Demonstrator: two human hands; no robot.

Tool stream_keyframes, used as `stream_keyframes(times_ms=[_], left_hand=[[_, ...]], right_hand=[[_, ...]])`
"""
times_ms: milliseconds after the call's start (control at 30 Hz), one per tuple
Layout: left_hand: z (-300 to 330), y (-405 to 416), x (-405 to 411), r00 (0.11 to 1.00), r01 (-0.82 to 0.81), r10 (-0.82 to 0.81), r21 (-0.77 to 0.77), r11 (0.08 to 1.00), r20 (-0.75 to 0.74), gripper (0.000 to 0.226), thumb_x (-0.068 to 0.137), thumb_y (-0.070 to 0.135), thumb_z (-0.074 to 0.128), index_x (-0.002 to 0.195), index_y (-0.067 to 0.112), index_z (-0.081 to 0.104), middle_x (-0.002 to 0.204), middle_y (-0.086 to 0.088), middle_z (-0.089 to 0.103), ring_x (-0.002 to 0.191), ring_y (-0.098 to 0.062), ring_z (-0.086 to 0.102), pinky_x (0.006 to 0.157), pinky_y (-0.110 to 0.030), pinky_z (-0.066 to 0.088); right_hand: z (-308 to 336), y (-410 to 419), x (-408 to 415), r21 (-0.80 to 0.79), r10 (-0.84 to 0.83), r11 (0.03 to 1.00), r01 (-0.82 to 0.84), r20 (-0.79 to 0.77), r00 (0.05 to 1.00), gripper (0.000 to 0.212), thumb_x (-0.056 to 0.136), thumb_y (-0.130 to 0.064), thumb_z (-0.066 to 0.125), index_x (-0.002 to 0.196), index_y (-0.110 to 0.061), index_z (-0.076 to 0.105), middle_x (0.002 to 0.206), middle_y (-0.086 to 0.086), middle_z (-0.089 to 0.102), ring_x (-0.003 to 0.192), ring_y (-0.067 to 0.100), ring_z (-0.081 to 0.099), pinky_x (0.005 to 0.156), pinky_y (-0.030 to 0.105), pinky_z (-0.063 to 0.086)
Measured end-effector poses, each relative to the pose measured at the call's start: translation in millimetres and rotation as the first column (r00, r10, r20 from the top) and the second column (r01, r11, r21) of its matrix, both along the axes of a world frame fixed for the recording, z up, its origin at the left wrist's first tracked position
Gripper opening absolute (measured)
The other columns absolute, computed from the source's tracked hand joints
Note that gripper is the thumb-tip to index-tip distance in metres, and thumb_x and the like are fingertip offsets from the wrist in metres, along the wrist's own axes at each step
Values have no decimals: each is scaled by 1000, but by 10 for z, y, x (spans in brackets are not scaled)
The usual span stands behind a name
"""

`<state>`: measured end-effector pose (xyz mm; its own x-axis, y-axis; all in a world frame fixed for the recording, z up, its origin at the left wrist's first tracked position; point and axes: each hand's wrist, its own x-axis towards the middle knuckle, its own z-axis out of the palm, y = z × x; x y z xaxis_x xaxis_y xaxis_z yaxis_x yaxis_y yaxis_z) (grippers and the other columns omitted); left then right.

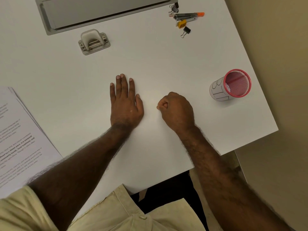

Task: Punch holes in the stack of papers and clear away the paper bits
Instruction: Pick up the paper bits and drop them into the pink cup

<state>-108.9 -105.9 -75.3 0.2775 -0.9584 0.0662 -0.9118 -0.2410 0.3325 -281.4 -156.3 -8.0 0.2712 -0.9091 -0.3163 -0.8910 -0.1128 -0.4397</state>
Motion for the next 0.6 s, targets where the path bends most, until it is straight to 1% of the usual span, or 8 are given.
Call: stream_keyframes(times_ms=[100,167,233,300,367,500,600], left_hand=[[5,-2,-1,1000,-2,2,7,1000,-1,66,108,29,35,167,3,24,176,-24,12,166,-37,6,135,-55,5],[12,-3,-1,1000,-1,1,13,1000,-5,66,108,29,35,168,3,23,177,-24,11,166,-36,4,135,-54,4],[16,-2,2,1000,-2,2,18,1000,-5,66,108,29,35,168,4,22,177,-23,10,167,-35,3,135,-54,3],[15,1,3,1000,-3,3,18,1000,-3,66,109,28,36,168,4,22,177,-23,10,167,-35,3,135,-55,4],[8,5,0,1000,-3,3,7,1000,-3,65,108,28,36,167,3,24,177,-24,12,166,-36,5,135,-55,5],[-12,3,-5,1000,-5,5,-12,1000,4,65,107,28,37,166,2,27,176,-25,15,166,-37,8,135,-56,6],[-12,-2,-4,1000,-4,4,-10,1000,4,65,107,28,36,166,2,28,176,-25,15,166,-37,8,135,-56,6]], right_hand=[[33,65,32,-7,50,999,-51,-100,994,22,93,-7,56,92,-21,73,104,-1,67,98,28,64,85,44,54],[34,93,44,16,93,996,-92,-165,982,26,95,-8,51,102,-22,71,112,-1,64,105,28,62,90,43,52],[27,100,47,41,124,992,-118,-203,971,24,99,-11,49,110,-22,68,119,0,62,111,28,60,95,43,50],[38,98,14,57,136,990,-126,-216,967,21,103,-14,48,113,-20,66,120,2,60,114,29,59,98,45,49],[82,78,-74,60,91,995,-83,-157,983,19,104,-13,50,113,-17,66,120,6,60,114,31,60,100,47,49],[237,-35,-302,14,-65,998,65,57,996,15,103,-9,53,107,-12,67,119,11,61,112,34,62,101,49,49],[371,-136,-418,-28,-107,993,112,143,984,15,101,-5,52,103,-12,65,117,12,62,108,31,63,100,46,50]])
